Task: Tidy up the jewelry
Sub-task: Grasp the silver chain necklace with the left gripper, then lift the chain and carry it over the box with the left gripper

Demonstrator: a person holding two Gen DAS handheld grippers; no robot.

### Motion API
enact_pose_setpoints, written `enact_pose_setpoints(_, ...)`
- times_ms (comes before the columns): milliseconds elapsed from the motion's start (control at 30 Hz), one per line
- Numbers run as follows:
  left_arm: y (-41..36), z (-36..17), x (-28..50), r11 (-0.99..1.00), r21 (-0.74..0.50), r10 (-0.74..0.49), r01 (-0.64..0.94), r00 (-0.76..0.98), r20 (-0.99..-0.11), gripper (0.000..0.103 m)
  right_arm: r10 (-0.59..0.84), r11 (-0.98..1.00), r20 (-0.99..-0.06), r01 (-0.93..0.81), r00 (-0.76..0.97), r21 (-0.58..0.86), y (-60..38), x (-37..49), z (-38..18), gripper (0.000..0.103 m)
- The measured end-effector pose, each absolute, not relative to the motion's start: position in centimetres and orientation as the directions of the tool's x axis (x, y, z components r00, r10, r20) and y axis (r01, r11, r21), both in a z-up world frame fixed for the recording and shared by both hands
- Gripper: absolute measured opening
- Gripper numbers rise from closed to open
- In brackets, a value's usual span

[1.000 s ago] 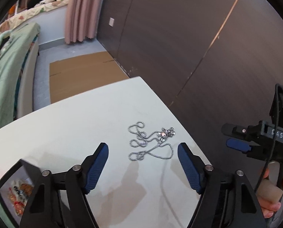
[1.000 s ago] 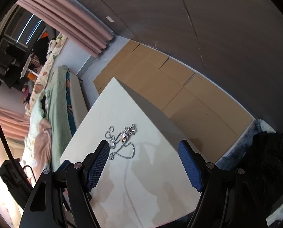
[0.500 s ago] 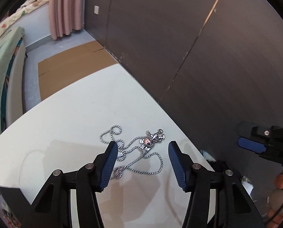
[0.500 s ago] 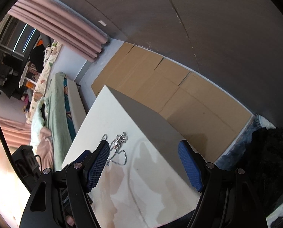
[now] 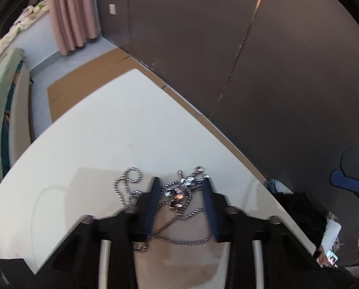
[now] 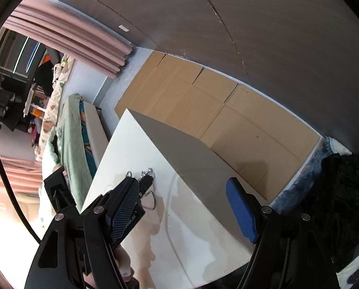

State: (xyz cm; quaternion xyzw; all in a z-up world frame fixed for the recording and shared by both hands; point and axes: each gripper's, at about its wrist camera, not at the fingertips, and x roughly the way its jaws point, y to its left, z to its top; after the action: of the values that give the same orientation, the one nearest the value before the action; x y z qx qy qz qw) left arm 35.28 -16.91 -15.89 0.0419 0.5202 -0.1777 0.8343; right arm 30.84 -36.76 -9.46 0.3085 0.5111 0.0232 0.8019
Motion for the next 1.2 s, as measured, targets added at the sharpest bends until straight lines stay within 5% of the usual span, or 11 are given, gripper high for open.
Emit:
enact_pose_setpoints(33, -16.7, -15.8, 35.4, 0.934, -0.125, -0.258, 0.334, 0.390, -0.884, 0.015, 0.349, 0.813, -0.807, 0.276, 0.476, 0.513, -36.6, 30.9, -9.4, 0.075)
enact_pose_setpoints(833, -7.9, 0.7, 27.6, 0.958, -0.136, -0.270, 0.254, 0.628, -0.730, 0.015, 0.388, 0.840, -0.778, 0.158, 0.493, 0.519, -30.1, 30.9, -8.5, 0.075)
enact_pose_setpoints(1200, -4.4, 7.1, 23.2, 0.966, -0.105, -0.245, 0.234, 0.721, -0.648, 0.015, 0.515, 0.823, -0.698, -0.059, 0.497, 0.565, -24.3, 29.9, -6.1, 0.075)
